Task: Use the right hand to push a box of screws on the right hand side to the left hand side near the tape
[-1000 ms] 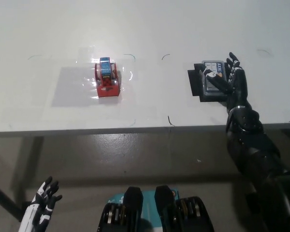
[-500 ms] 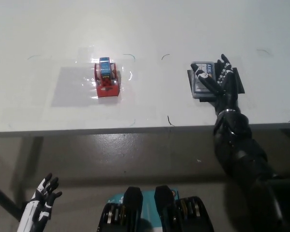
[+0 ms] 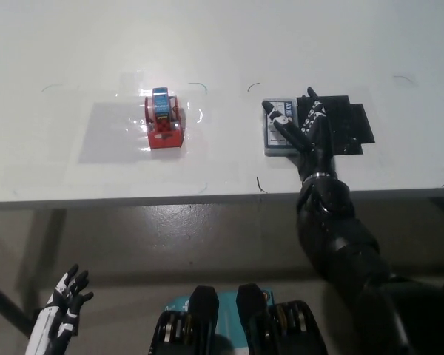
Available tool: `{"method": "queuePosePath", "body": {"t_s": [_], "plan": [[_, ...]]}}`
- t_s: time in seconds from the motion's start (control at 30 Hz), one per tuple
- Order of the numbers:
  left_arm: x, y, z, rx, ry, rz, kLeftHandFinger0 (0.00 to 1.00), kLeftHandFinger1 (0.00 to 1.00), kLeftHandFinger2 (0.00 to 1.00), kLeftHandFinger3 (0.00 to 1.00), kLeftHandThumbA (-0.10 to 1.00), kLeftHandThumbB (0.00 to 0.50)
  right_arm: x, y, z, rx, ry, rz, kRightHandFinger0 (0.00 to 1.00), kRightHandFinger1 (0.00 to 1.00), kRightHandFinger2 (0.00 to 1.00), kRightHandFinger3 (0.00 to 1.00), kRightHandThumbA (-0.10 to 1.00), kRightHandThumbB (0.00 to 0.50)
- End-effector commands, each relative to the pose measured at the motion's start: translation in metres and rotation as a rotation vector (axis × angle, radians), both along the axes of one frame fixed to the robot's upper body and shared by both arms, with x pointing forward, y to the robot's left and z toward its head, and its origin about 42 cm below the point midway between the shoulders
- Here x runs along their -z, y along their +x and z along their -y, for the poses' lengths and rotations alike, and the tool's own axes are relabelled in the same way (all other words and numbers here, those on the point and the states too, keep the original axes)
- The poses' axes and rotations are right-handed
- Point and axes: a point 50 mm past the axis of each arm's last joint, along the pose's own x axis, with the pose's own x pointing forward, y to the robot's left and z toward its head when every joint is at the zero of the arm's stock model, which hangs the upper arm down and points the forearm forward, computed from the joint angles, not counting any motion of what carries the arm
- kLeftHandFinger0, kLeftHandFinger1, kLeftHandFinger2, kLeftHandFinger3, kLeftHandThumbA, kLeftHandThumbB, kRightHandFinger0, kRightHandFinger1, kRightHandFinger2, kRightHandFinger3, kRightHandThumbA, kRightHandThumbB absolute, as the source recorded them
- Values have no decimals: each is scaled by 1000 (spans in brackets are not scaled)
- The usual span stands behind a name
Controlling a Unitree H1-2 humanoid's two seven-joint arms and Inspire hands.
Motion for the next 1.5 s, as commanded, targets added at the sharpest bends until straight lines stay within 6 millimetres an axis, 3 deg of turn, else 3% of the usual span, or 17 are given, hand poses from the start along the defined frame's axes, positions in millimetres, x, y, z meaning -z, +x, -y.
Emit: {"method": "queuePosePath", "body": {"t_s": [0.0, 0.17, 0.2, 0.27, 0.5, 0.6, 0.8, 0.9, 1.07, 1.27, 1.37, 1.47], "plan": [[-12, -1, -1, 8, 11, 72, 974, 1000, 1000, 1000, 834, 246, -12, -3, -34, -52, 22, 29, 1000, 1000, 1000, 1000, 1000, 193], [-12, 0, 1, 8, 2, 74, 972, 1000, 1000, 1000, 832, 235, -12, -5, -44, -64, 69, 22, 1000, 1000, 1000, 1000, 1000, 175], [-11, -1, 1, 6, 2, 71, 971, 1000, 1000, 1000, 830, 239, -11, -6, -47, -64, 89, 15, 1000, 1000, 1000, 1000, 1000, 147], [-10, -2, 0, 7, 1, 69, 973, 1000, 1000, 1000, 830, 242, -10, -7, -50, -63, 100, 6, 1000, 1000, 1000, 1000, 1000, 138], [-4, -18, -2, -5, 4, 39, 981, 1000, 1000, 1000, 857, 252, 4, -19, -65, -78, 150, -37, 1000, 1000, 1000, 1000, 1000, 154], [-2, -21, -1, -9, -5, 31, 970, 1000, 1000, 1000, 833, 252, 7, -24, -75, -95, 157, -44, 1000, 1000, 1000, 1000, 1000, 185], [-1, -22, -2, -8, -1, 26, 957, 1000, 1000, 1000, 836, 253, 3, -27, -88, -114, 180, -47, 1000, 1000, 1000, 1000, 1000, 197], [0, -23, 0, -7, -1, 25, 957, 1000, 1000, 1000, 840, 252, 2, -29, -95, -121, 201, -48, 1000, 1000, 1000, 1000, 1000, 164], [0, -25, 0, -4, -3, 23, 967, 1000, 1000, 1000, 850, 255, -2, -31, -105, -111, 221, -62, 1000, 1000, 1000, 1000, 1000, 154], [0, -23, 0, -3, -13, 24, 968, 1000, 1000, 1000, 841, 251, -9, -34, -122, -88, 342, -95, 1000, 1000, 1000, 1000, 1000, 173], [-1, -23, -1, 1, -12, 27, 982, 1000, 1000, 1000, 841, 259, -11, -37, -132, -83, 389, -137, 1000, 1000, 1000, 1000, 1000, 212], [-2, -22, -1, 3, -19, 32, 984, 1000, 1000, 1000, 840, 262, -16, -38, -141, -68, 477, -156, 1000, 1000, 1000, 1000, 1000, 208]]}}
